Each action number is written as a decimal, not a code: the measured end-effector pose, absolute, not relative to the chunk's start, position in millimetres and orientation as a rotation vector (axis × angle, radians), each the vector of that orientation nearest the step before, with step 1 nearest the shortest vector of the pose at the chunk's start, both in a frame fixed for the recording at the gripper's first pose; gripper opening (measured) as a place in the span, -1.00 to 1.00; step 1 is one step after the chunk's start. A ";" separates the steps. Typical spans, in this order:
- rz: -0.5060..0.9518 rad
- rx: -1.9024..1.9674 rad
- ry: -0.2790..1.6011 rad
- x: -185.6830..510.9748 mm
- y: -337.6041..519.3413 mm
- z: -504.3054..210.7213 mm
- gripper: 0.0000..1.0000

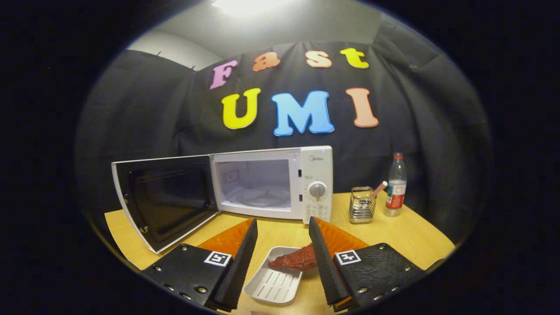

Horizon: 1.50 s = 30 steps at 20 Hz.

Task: Open the microwave, put the food inside, and close the microwave door.

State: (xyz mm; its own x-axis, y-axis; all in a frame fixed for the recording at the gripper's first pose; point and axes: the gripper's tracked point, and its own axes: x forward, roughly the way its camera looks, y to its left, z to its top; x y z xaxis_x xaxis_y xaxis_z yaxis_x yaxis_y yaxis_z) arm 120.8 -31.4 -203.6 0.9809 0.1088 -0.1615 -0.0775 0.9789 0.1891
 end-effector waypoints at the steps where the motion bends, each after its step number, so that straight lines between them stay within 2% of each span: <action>1: 0.064 0.226 0.182 123.9 -47.7 -207.6 0.43; 4: 0.023 0.321 0.212 137.5 -72.0 -227.3 0.49; 8: 0.078 0.484 0.290 155.3 -63.6 -246.7 0.48; 10: 0.097 0.536 0.309 156.7 -61.6 -248.3 0.23; 11: 0.089 0.556 0.323 160.1 -60.6 -253.8 0.01; 13: 0.106 0.607 0.365 165.2 -54.5 -263.0 -0.30; 16: 0.172 0.752 0.424 168.2 -41.1 -269.1 -0.30; 18: 0.173 0.790 0.424 166.0 -43.2 -266.5 -0.58; 20: 0.177 0.802 0.394 165.2 -38.4 -258.3 -0.59; 21: 0.176 0.799 0.374 162.8 -40.3 -251.2 -0.72; 30: 0.154 0.762 0.310 171.0 -25.4 -208.9 -0.73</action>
